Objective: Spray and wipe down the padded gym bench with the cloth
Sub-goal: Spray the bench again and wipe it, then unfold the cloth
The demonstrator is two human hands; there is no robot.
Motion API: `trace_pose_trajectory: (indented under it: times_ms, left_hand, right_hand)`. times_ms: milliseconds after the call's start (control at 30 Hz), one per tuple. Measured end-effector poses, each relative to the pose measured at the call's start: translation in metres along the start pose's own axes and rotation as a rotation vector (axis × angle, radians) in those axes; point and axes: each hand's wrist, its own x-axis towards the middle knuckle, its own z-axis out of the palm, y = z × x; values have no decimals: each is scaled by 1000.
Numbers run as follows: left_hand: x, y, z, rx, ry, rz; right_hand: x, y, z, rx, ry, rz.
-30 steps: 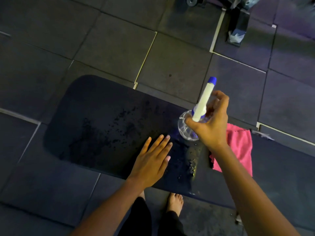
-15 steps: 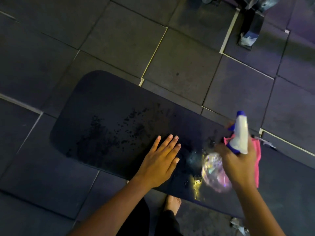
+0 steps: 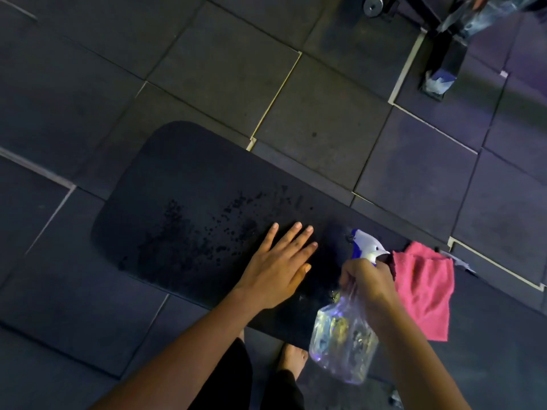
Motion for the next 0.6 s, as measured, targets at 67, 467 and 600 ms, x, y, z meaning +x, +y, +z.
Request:
trace_pose_trajectory:
  times_ms: [67,467,600]
  left_hand:
    - [3,-11,-5,22,26,-68]
    - [-31,-125,-55,58,207,-473]
    - [-58,-149,-61,29,240,-540]
  right_hand:
    - [-7,-12,15,97,-100,-35]
    - [-38,-71,140,-260,-356,-170]
    - [-46,-69,172,-419,-352,-229]
